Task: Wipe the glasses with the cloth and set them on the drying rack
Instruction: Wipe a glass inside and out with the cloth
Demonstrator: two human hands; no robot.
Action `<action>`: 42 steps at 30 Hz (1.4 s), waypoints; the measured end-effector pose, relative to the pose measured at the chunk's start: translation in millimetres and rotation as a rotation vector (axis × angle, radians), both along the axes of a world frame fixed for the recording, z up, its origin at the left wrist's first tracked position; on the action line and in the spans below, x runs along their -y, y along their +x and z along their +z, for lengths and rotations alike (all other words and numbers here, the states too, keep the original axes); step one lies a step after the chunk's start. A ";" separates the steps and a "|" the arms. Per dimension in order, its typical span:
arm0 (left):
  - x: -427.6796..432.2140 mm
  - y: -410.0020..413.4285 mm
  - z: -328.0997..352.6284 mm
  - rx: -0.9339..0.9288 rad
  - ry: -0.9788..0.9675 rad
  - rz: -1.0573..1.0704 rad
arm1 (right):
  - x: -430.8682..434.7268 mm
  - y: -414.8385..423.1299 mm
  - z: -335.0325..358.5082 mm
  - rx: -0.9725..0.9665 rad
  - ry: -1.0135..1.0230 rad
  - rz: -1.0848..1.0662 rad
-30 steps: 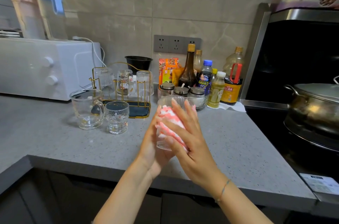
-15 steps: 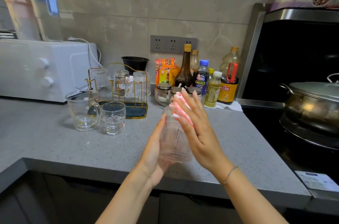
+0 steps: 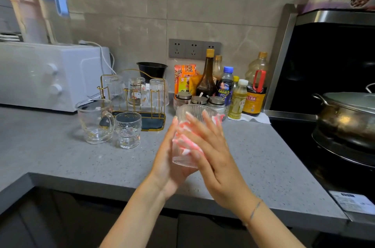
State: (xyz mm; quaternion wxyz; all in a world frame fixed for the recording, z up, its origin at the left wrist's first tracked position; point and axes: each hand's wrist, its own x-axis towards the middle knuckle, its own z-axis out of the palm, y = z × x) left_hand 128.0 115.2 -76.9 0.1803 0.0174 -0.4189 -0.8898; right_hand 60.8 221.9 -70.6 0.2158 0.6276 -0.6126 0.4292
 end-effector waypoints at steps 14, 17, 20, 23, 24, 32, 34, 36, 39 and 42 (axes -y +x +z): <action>-9.5 5.8 3.4 0.006 -0.052 0.045 | -0.4 0.4 -1.3 0.105 -0.008 0.011; -3.0 2.0 1.8 0.048 0.056 0.052 | -3.2 12.8 -18.7 0.104 0.021 0.074; 0.3 -0.9 -2.2 0.069 0.154 -0.046 | -5.2 18.2 -26.1 0.068 0.047 0.067; 2.7 -2.6 -6.0 0.040 0.147 -0.003 | -5.2 14.4 -20.8 0.034 0.074 0.042; 2.0 -2.0 -6.1 0.041 0.123 0.026 | -4.7 12.5 -18.0 0.028 0.076 0.032; -8.9 3.1 -8.0 0.092 0.022 -0.019 | -1.6 -16.1 19.5 0.136 -0.017 -0.065; -8.6 1.7 -8.2 0.096 0.016 -0.032 | -2.3 -17.2 18.0 0.115 -0.013 -0.086; -6.6 0.5 -10.5 0.079 0.000 -0.009 | -3.0 -13.7 11.0 0.080 -0.012 -0.096; -9.1 2.2 -9.7 0.054 -0.064 0.008 | -4.9 -10.2 0.1 0.139 -0.002 -0.086; -10.2 3.9 -8.7 0.036 -0.060 0.042 | -6.8 -1.8 -13.1 0.132 0.024 -0.026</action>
